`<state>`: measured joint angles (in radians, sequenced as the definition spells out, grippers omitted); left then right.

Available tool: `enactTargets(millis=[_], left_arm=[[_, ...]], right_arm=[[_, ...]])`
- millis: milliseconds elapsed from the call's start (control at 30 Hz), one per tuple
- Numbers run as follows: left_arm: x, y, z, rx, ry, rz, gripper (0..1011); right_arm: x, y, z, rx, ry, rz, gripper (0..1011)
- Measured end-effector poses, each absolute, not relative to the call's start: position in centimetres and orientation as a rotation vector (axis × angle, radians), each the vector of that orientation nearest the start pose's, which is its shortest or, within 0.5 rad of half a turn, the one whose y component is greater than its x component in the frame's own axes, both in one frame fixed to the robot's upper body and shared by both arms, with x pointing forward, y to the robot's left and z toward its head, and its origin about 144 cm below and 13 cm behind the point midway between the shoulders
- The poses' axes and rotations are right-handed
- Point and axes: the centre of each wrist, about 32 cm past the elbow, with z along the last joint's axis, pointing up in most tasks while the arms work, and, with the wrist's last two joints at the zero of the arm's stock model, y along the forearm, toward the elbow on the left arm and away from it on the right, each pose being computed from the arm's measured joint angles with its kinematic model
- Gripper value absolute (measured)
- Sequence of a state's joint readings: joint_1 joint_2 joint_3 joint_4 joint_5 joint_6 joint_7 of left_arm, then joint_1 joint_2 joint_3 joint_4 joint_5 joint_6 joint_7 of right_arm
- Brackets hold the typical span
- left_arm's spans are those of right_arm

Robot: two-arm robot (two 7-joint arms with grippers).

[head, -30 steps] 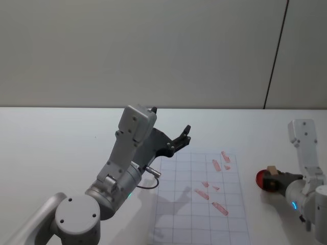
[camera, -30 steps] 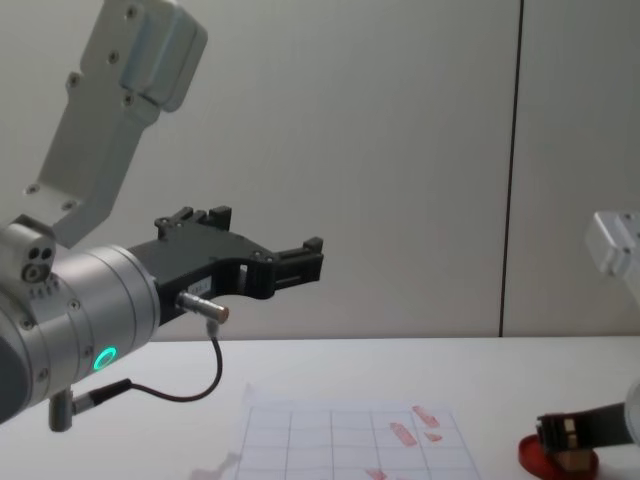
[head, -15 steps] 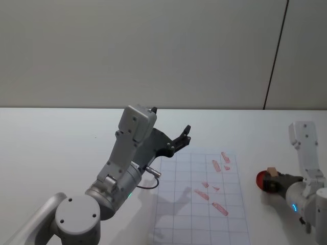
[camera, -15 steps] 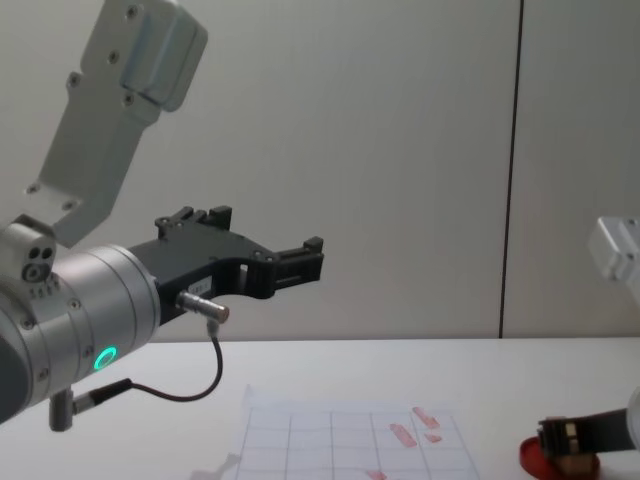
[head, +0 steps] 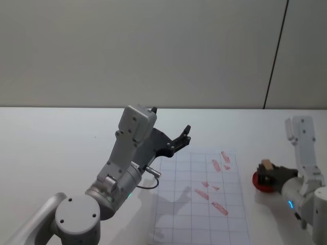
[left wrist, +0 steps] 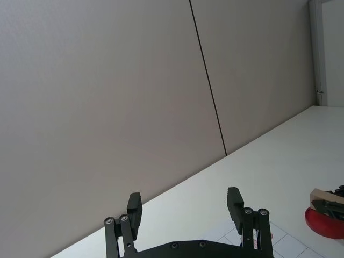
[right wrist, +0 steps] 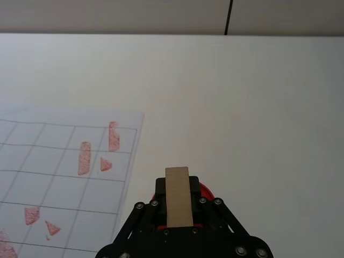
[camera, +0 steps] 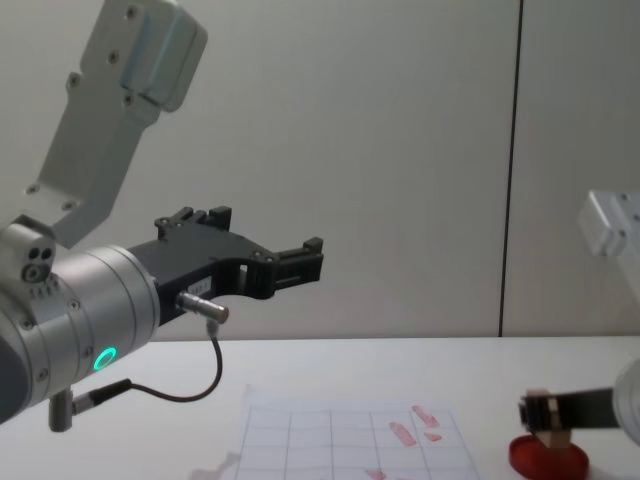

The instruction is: Use the one hand to pick up the stamp and affix it onto the A4 paper.

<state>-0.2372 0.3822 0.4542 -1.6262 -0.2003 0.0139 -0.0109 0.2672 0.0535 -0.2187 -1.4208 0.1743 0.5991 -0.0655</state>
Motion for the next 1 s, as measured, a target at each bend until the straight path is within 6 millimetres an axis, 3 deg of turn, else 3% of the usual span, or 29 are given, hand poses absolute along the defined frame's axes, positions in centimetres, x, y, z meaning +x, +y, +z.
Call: enactTargets(millis=[500, 1000], left_arm=[[49.2, 19.8, 120.4, 0.061, -0.268, 1.124, 1002], [49.2, 19.8, 120.4, 0.061, -0.268, 1.124, 1002]], right_arm=[[52.2, -15.2, 120.2, -0.317, 0.266, -1.253, 220], [53.0, -11.4, 121.1, -0.353, 0.302, -1.058, 220]])
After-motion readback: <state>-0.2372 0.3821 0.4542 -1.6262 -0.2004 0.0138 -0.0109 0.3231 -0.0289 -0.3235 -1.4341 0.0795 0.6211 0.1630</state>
